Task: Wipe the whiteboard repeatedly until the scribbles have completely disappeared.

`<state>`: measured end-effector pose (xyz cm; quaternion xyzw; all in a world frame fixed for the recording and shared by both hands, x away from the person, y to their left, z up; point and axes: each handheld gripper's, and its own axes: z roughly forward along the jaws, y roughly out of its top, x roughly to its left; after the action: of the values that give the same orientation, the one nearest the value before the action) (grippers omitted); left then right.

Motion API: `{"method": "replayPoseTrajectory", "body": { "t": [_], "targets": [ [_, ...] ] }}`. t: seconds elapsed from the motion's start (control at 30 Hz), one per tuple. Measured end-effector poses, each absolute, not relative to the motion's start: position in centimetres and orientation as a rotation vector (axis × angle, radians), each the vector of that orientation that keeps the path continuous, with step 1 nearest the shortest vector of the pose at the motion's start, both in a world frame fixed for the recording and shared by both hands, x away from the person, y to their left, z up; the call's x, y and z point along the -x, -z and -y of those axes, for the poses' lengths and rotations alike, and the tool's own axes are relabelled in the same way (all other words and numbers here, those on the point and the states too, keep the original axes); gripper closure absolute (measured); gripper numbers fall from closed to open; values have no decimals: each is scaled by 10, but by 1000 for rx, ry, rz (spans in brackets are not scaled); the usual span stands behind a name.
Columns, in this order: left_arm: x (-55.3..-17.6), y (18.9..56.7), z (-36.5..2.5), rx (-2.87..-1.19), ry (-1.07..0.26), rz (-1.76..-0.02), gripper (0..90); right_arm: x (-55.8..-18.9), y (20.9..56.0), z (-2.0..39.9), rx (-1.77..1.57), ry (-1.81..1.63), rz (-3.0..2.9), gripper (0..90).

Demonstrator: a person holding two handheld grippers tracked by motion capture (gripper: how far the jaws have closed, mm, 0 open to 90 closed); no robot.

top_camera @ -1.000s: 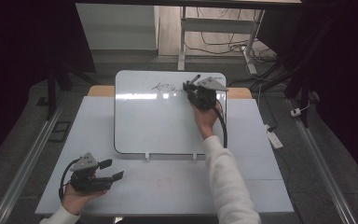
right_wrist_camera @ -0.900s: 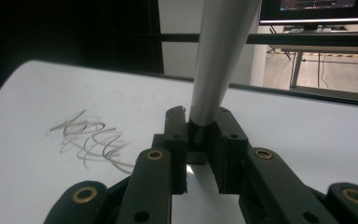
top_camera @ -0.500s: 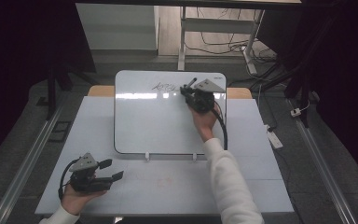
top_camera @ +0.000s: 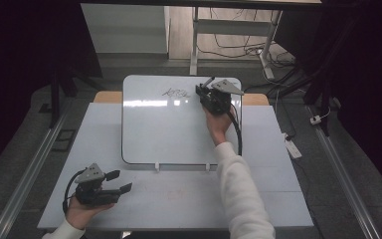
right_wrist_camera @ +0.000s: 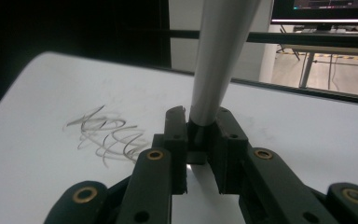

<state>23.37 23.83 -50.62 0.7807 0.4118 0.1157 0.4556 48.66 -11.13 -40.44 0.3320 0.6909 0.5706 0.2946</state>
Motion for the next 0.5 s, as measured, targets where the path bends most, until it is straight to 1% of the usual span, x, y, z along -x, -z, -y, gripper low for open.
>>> {"method": "replayPoseTrajectory", "body": {
  "t": [0.13, 0.3, 0.5],
  "targets": [
    [-236, 508, -238, -1930, -280, -1021, 296, -476, 411, 92, -713, -1448, -1974, 777],
    [-234, 506, -237, -1930, -284, -1012, 297, -490, 401, 115, -900, -1513, -1822, 777],
    [-236, 508, -236, -1939, -276, -1015, 296, -474, 415, 85, -739, -1486, -1981, 777]
  ]
}}
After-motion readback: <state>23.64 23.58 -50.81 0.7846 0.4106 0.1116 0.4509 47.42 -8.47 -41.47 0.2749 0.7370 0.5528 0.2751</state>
